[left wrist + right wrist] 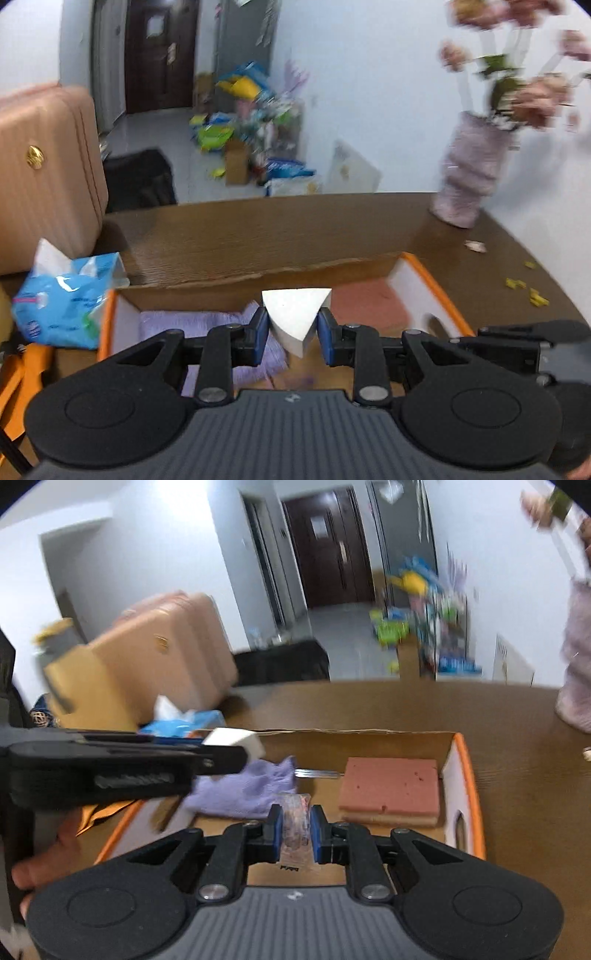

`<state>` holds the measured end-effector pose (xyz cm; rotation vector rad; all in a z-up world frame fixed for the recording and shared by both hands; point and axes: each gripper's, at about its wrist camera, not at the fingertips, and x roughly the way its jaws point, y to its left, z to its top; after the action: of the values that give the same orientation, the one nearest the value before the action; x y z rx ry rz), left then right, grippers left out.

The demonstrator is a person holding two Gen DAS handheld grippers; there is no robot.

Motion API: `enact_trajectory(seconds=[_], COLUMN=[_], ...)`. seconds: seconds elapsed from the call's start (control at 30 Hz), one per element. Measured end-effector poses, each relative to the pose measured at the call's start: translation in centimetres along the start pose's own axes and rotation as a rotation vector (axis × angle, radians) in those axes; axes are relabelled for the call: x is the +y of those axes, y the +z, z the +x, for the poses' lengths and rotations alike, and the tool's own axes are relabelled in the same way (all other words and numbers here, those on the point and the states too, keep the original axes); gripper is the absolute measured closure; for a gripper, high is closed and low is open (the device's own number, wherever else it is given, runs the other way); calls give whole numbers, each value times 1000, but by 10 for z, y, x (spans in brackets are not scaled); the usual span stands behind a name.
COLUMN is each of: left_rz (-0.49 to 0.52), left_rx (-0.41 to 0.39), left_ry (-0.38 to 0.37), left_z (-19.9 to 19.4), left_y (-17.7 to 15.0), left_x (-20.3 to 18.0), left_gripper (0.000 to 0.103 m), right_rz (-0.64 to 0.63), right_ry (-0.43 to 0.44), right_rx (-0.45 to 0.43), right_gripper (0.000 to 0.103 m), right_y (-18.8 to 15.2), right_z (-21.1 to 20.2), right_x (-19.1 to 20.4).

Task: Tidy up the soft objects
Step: 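Drop the white sponge into the box with the left gripper, then withdraw both tools from the box back toward the table items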

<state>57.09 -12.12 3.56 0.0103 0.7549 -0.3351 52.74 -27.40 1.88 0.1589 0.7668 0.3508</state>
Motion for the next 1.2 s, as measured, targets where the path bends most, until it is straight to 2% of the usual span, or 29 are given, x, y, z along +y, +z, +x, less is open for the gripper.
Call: enact_trajectory(seconds=[0.17, 0.2, 0.23, 0.27, 0.3, 0.43, 0.6, 0.67, 0.8, 0.87, 1.0, 1.2], left_rz=[-7, -4, -2, -2, 2, 6, 18, 30, 56, 49, 35, 22], left_rx=[72, 84, 94, 97, 93, 80, 36, 1, -52, -80, -128, -194], left_ry=[-6, -17, -21, -15, -12, 10, 62, 91, 159, 192, 236, 244], left_z=[63, 71, 77, 82, 83, 73, 32, 2, -53, -82, -129, -183], left_y=[11, 10, 9, 8, 7, 4, 11, 12, 2, -8, -27, -49], left_x=[8, 9, 10, 11, 11, 16, 29, 37, 49, 57, 64, 55], left_gripper=[71, 68, 59, 53, 53, 51, 45, 39, 36, 29, 27, 23], right_rz=[-19, -23, -26, -29, -31, -22, -16, -21, -36, -41, -35, -4], right_ry=[-27, -30, -39, -42, -43, -49, -79, -99, -144, -165, -195, -174], right_rx=[85, 96, 100, 100, 95, 78, 38, 13, -40, -62, -111, -167], right_gripper=[88, 85, 82, 79, 74, 73, 71, 67, 54, 48, 36, 35], right_y=[14, 15, 14, 16, 15, 16, 25, 28, 27, 22, 12, -7], right_z=[61, 68, 74, 79, 80, 76, 37, 14, -39, -64, -102, -146], right_x=[-5, -4, -5, -6, -7, -10, -17, -20, -26, -27, -25, -13])
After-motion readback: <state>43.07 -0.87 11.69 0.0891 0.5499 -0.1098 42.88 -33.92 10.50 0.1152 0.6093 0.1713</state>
